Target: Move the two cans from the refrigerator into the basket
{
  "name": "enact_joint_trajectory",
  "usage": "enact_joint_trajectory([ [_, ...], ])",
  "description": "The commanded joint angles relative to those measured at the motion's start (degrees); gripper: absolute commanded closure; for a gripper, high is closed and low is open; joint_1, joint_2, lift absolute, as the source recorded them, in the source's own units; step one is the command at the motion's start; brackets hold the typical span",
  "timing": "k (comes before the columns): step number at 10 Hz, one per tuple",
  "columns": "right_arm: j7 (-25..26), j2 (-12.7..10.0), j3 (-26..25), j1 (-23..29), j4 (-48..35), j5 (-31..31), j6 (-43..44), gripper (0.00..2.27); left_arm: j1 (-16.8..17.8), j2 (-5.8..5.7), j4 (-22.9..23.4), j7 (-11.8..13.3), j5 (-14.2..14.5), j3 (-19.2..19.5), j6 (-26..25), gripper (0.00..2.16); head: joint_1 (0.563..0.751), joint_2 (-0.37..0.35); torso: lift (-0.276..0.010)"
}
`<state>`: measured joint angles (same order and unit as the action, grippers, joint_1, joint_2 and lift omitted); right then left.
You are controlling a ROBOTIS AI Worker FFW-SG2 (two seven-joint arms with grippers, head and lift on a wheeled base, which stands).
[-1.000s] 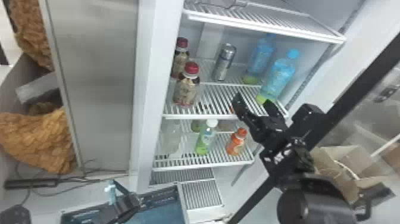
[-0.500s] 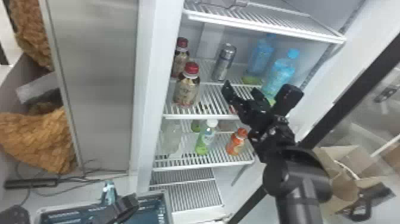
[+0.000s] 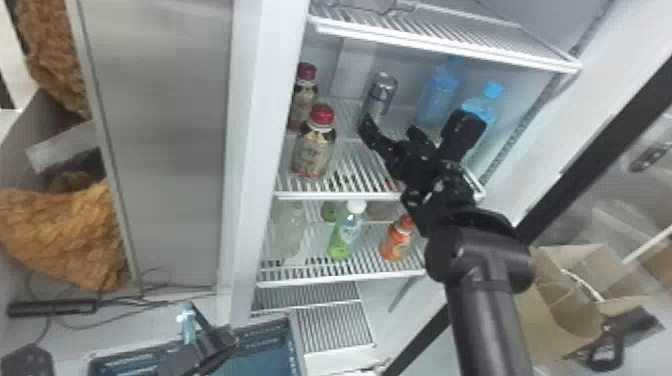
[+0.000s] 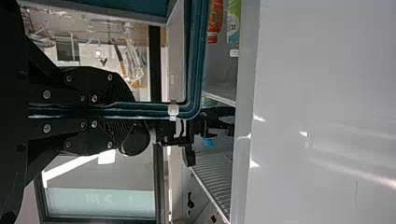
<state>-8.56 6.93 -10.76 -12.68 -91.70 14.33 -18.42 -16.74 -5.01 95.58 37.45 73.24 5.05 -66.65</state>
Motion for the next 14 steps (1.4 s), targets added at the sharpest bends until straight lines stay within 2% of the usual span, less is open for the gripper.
enact_joint_trajectory([
  [1,0.1,0.0,0.1,-2.6,3.0,-0.4,0.0,0.10,0.0,-0.09,-0.2,0.0,0.0,0.0,0.0,1.19,0.695,-0.342,-0.031],
  [9,0.5,0.5,1.7,-13.1,16.4,-2.3,0.0,0.09,1.3,-0.17,-1.1,-0.2,0.1,-0.8,0.3,1.19,0.695,-0.326,-0.031],
  [14,1.0,0.5,2.4,-17.3,22.2,-4.4,-0.8,0.10,1.8,-0.26,-1.7,-0.3,0.2,-1.2,0.7,1.19,0.695,-0.318,-0.031],
])
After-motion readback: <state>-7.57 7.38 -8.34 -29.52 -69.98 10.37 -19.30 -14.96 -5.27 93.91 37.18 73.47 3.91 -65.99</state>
